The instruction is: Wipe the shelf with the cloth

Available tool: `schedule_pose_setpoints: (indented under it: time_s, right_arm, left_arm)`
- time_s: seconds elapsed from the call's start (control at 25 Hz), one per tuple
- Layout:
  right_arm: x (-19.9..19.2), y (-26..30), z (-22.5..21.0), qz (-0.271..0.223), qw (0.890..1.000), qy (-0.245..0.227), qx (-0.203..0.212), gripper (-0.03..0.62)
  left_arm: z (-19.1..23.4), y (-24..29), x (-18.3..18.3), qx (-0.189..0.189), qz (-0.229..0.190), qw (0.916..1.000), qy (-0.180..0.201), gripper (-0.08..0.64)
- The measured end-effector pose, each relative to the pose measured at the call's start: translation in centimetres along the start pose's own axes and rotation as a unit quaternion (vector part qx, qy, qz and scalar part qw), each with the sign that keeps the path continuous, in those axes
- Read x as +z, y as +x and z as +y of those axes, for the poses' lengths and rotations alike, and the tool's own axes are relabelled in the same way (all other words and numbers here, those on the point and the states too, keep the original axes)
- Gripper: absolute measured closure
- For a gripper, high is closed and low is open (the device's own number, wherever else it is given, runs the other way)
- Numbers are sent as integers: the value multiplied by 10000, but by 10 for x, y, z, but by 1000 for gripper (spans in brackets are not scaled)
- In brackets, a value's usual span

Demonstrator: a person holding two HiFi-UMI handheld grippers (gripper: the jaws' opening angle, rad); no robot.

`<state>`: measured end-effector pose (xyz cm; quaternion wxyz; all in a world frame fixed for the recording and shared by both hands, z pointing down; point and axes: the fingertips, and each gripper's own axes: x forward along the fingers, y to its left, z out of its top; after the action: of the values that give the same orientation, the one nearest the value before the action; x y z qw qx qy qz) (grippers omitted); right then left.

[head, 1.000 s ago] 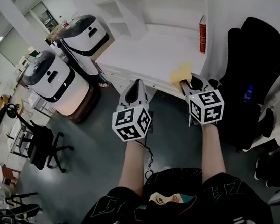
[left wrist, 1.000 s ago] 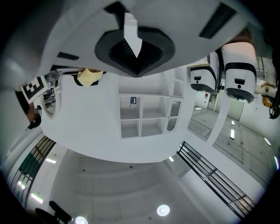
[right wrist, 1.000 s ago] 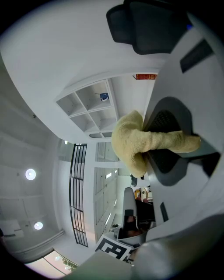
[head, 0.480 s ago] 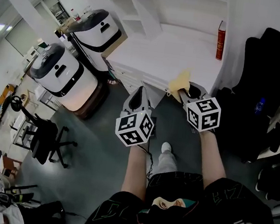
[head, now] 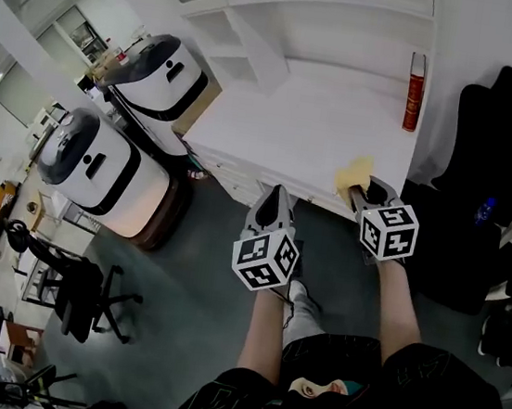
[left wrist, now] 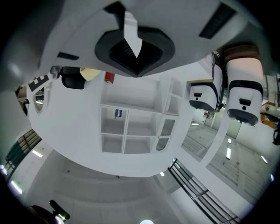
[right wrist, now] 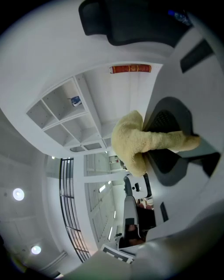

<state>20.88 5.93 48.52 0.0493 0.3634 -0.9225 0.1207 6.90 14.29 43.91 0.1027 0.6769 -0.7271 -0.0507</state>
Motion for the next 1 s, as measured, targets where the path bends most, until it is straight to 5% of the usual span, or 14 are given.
schedule_pose_setpoints:
  time_s: [0.64,0.84,1.0]
  right_arm:
    - [9,269,79,516,9959,-99,734,529]
    - [14,307,77,484,9954,-85,825,529]
    - [24,321,28,427,9979,63,482,529]
  left_arm:
    - [234,142,26,775,225,9952,-551,561]
    - [249,186,32,542,239,9970,-493,560]
    - [229,231,33,196,271,9984,-447,560]
